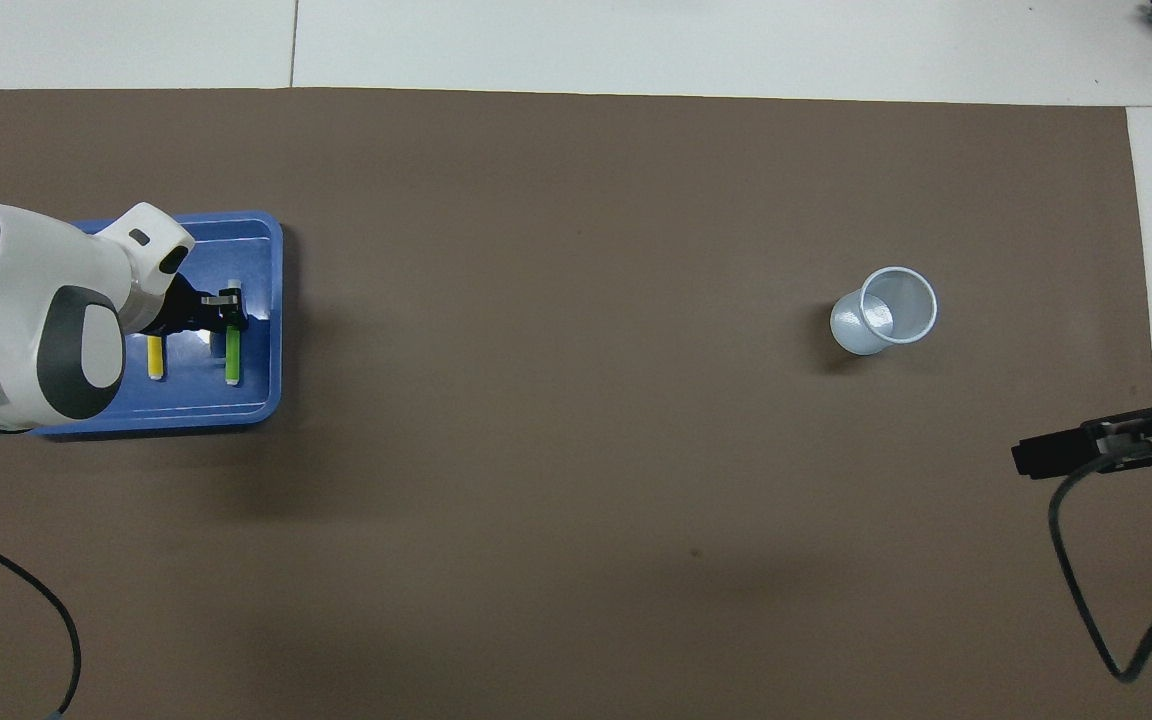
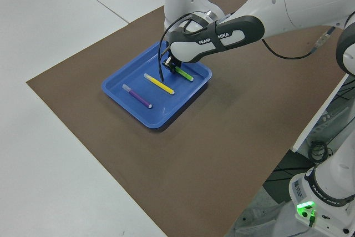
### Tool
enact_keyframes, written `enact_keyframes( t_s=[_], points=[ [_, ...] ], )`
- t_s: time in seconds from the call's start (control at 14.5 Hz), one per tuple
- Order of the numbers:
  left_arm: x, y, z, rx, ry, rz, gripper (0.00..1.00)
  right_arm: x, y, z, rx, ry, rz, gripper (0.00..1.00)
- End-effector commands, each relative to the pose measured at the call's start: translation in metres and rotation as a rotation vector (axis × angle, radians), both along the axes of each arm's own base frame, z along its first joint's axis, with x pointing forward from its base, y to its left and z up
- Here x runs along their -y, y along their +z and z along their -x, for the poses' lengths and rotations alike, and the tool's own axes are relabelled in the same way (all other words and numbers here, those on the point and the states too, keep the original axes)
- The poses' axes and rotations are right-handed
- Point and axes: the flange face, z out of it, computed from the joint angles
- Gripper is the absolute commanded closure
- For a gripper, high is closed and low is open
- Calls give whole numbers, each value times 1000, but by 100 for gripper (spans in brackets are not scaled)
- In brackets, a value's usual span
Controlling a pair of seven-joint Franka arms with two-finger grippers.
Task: Transfer and insert pens with both arms
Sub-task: 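Grasp the green pen with the left gripper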
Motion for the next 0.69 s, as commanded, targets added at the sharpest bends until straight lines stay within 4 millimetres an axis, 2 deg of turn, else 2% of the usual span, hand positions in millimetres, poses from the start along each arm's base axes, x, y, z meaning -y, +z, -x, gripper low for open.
enact_keyframes(
  t_s=[0.0,0.14,0.28,0.48,0.62],
  points=[
    [3,-4,3,7,6,-10,68,2,0,7,10,34,5,0],
    [3,-4,3,9,6,-10,78,0,1,5,21,34,-9,0],
    [2,-5,3,4,7,-10,100,0,1,5,27,32,-14,0],
    [-7,4,0,-23,13,-8,100,-2,1,5,28,34,-28,0],
    [-7,26,-9,-52,2,-5,100,-4,1,5,26,34,-29,0]
  ],
)
